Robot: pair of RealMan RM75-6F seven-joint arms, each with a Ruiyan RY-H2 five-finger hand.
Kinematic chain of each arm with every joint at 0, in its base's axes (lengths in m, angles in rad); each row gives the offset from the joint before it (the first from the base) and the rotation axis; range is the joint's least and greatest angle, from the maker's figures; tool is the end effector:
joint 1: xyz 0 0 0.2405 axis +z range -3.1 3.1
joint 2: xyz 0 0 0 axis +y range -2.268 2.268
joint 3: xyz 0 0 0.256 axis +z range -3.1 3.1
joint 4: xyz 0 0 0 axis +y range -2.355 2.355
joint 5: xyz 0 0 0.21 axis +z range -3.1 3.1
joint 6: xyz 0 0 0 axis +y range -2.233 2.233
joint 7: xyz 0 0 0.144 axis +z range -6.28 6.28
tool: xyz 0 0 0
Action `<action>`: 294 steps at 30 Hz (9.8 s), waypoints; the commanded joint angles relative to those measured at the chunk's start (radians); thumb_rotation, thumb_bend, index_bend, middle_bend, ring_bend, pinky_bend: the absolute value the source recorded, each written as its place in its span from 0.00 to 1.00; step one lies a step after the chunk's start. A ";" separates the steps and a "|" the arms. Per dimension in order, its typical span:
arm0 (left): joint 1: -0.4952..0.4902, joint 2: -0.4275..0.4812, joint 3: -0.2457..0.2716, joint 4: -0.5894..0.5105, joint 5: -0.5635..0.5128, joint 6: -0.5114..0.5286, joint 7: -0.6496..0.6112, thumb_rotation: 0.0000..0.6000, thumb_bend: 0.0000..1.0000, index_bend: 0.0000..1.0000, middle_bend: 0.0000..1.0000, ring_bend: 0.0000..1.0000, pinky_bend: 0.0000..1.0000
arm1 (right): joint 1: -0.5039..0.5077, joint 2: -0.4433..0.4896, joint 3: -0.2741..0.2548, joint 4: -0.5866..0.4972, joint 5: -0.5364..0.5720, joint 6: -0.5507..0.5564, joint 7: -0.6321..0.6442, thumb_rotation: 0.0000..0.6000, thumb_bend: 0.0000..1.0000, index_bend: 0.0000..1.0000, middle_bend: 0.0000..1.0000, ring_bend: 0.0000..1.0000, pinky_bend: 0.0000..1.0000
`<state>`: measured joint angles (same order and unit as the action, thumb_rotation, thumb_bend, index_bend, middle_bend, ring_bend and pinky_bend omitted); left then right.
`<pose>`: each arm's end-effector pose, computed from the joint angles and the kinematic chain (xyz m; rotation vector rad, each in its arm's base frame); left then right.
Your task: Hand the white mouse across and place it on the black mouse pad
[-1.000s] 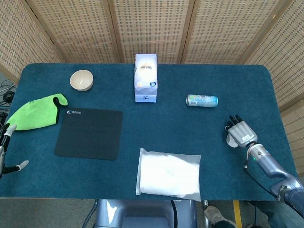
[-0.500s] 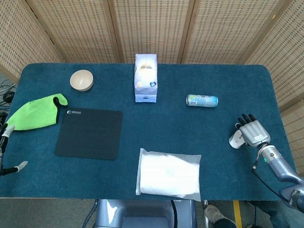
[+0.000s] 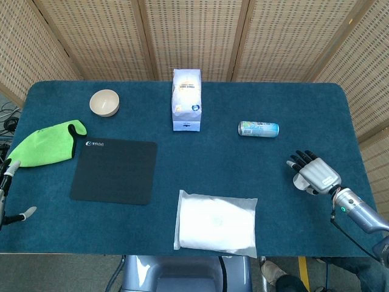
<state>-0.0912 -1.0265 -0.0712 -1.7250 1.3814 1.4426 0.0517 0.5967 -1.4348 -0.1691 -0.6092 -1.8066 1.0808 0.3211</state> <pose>-0.3097 0.1852 0.1811 -1.3161 -0.9430 -0.8238 -0.3541 -0.3505 0.1042 2.1233 -0.4406 0.4455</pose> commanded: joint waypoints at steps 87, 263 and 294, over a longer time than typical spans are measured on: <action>-0.054 0.042 -0.017 0.081 -0.081 -0.165 -0.202 1.00 0.00 0.00 0.00 0.00 0.00 | 0.605 -0.233 0.033 -0.294 -0.098 -0.226 -0.578 1.00 0.07 0.15 0.00 0.01 0.20; -0.765 -0.663 0.533 1.626 0.662 -0.015 -0.478 1.00 0.17 0.68 0.45 0.37 0.49 | -0.443 0.349 0.310 -0.940 0.500 0.266 -0.336 1.00 0.00 0.00 0.00 0.00 0.00; -0.768 -0.627 0.559 1.612 0.672 0.032 -0.458 1.00 0.02 0.13 0.00 0.15 0.46 | -0.454 0.374 0.311 -0.954 0.489 0.271 -0.286 1.00 0.00 0.00 0.00 0.00 0.00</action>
<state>-0.8659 -1.6653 0.5005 -0.1101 2.0668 1.4563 -0.4045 0.1430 -1.0611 0.1423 -1.5628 -1.3173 1.3514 0.0342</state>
